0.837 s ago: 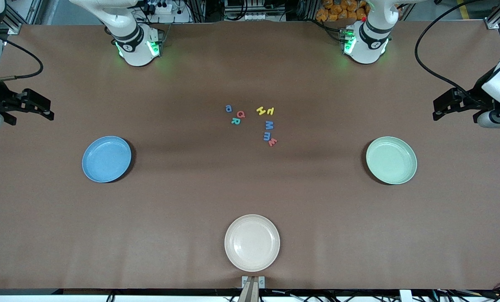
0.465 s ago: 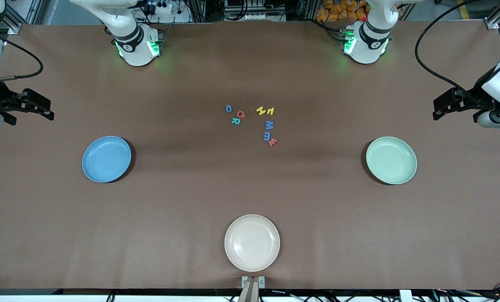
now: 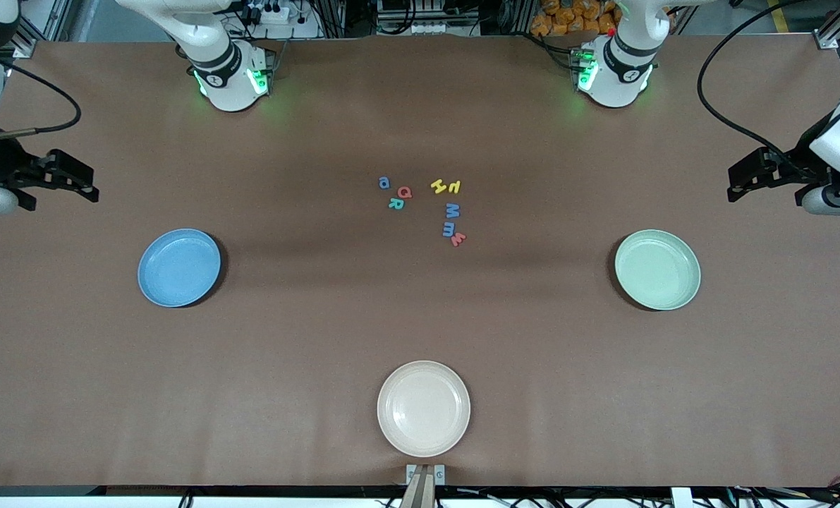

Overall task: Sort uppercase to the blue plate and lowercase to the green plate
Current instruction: 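Move the right gripper over the foam letter cluster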

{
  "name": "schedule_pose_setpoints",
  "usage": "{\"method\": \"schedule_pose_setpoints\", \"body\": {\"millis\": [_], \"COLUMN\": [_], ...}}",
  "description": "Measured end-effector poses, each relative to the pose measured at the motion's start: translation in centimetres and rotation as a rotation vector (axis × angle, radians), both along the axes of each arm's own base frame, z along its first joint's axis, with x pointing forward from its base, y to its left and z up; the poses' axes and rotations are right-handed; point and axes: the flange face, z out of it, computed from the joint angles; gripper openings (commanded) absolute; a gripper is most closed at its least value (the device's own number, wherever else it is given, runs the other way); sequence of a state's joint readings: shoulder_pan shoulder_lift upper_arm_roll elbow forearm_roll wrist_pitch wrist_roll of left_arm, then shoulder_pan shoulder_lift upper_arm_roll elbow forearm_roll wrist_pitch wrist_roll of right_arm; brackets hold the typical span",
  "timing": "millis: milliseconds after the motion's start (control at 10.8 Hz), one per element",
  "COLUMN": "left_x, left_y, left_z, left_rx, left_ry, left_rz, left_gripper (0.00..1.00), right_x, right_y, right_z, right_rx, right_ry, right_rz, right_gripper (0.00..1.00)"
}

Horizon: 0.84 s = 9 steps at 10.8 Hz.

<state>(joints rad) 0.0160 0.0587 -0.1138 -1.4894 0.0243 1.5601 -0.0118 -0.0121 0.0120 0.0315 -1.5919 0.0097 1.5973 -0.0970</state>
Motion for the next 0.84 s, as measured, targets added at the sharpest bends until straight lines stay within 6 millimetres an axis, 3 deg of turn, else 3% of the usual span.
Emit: {"method": "schedule_pose_setpoints", "body": {"millis": [186,372,837], "left_x": [0.0,0.0,-0.2], "left_y": [0.1,0.2,0.3], "left_z": [0.0,-0.1,-0.9], "left_rx": [0.0,0.001,0.004], "left_ry": [0.001,0.004,0.046], "left_rz": [-0.001,0.001,0.002], "left_gripper": [1.0,1.0,1.0], "right_x": [-0.2,-0.8,-2.1], "right_y": [3.2,8.6,19.3], "right_z": [-0.6,-2.4,-10.8], "right_rx": [-0.001,-0.009,-0.019], "right_ry": [0.013,0.038,0.046], "right_rz": [-0.035,-0.113,-0.269], "right_gripper": [1.0,1.0,1.0]}}
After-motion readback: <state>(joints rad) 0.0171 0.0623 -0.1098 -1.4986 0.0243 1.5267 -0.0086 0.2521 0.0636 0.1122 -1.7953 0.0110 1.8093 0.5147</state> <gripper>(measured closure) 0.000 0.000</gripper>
